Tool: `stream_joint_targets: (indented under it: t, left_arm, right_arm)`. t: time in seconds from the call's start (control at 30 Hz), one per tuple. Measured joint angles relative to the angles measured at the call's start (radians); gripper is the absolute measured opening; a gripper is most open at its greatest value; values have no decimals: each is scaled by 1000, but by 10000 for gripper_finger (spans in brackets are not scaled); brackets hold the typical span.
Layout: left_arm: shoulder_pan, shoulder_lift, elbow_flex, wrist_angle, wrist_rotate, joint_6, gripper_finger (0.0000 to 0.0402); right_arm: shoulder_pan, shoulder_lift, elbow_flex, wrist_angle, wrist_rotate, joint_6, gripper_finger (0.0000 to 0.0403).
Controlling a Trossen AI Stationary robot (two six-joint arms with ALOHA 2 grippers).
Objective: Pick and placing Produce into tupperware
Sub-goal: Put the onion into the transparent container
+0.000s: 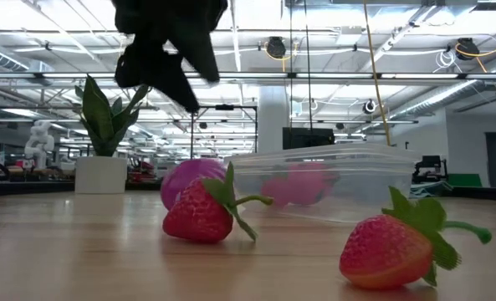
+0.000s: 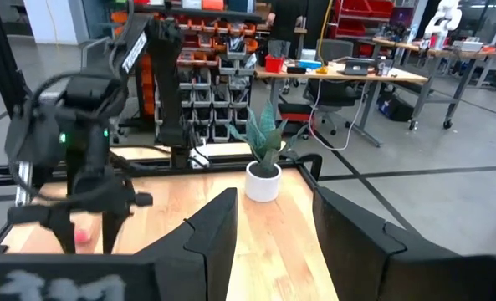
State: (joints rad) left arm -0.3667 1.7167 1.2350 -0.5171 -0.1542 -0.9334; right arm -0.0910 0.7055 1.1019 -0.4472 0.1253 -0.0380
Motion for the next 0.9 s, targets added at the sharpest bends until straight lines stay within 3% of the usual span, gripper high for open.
stream_joint_targets:
  t: [0.27,0.57,0.73,0.9]
  left_arm:
    - [-23,54,30,-45,29,-90,216]
    - [-62,65,221,-244,-66,-153,216]
    - [-70,147,316,-438,-79,-243,216]
    - [-51,239,393,-624,9,-284,216]
  right_arm:
    - [0,1,0,13,0,0,151]
    - [0,2,0,9,0,-1,151]
    - [0,2,0,8,0,-6,151]
    - [0,2,0,8,0,-8,151]
